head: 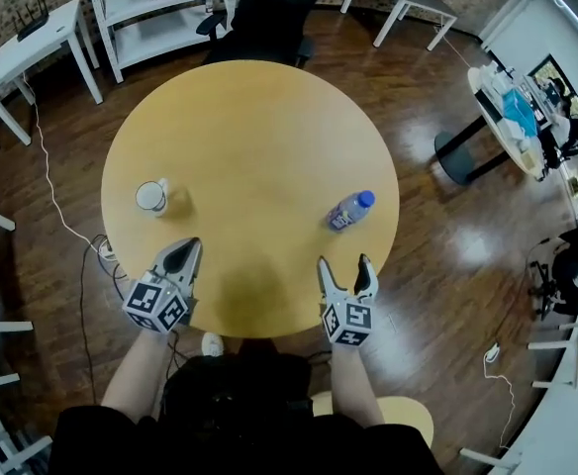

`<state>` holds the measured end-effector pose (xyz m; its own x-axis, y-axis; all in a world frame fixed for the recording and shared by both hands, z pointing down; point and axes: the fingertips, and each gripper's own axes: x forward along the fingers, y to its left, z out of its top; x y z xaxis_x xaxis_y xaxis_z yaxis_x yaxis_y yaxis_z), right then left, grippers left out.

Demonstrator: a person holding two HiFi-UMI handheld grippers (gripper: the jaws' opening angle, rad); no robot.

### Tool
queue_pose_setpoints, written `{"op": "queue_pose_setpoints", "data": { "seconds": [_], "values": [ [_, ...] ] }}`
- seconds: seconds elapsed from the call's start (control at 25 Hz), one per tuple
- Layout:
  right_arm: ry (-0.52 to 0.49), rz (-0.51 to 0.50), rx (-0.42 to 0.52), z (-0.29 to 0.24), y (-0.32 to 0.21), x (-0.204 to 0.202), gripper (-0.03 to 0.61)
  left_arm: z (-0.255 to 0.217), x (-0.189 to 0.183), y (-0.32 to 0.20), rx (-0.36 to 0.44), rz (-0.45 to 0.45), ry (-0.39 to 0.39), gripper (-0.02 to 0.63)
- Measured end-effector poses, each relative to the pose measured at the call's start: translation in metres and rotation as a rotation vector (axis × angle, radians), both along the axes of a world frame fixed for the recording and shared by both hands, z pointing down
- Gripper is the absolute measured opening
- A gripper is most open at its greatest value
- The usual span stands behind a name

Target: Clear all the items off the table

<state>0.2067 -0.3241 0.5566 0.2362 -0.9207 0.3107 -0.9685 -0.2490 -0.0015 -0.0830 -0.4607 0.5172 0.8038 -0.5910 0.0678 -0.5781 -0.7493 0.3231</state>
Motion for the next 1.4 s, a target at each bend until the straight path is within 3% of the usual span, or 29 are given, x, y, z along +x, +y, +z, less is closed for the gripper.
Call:
{"op": "queue_pose_setpoints", "data": {
  "seconds": [0.16, 0.44, 0.52, 0.56, 0.6, 0.84, 1.4],
  "values": [
    [0.035, 0.009, 0.078, -0.045, 0.021, -0.022, 0.426, -0.019, -0.017, 0.004, 0.032, 0.009, 0.035, 0.002],
    [0.015, 0.039, 0.305, -0.114, 0.058, -0.046, 0.42, -0.062, -0.042, 0.019, 0.13, 0.054, 0.111, 0.002],
    [0.022, 0.002, 0.343, -0.125, 0.067, -0.056, 0.258, -0.068, -0.05, 0.023, 0.143, 0.057, 0.116, 0.002],
    [0.023, -0.022, 0.354, -0.128, 0.072, -0.063, 0.11, -0.07, -0.055, 0.025, 0.147, 0.055, 0.118, 0.002],
    [0.025, -0.041, 0.354, -0.129, 0.075, -0.069, 0.003, -0.072, -0.059, 0.027, 0.15, 0.054, 0.118, 0.002],
    [0.043, -0.044, 0.284, -0.116, 0.081, -0.086, 0.003, -0.074, -0.076, 0.042, 0.151, 0.05, 0.114, 0.002],
    [0.027, -0.038, 0.296, -0.117, 0.068, -0.096, 0.002, -0.079, -0.091, 0.048, 0.182, 0.047, 0.124, 0.002]
  ]
}}
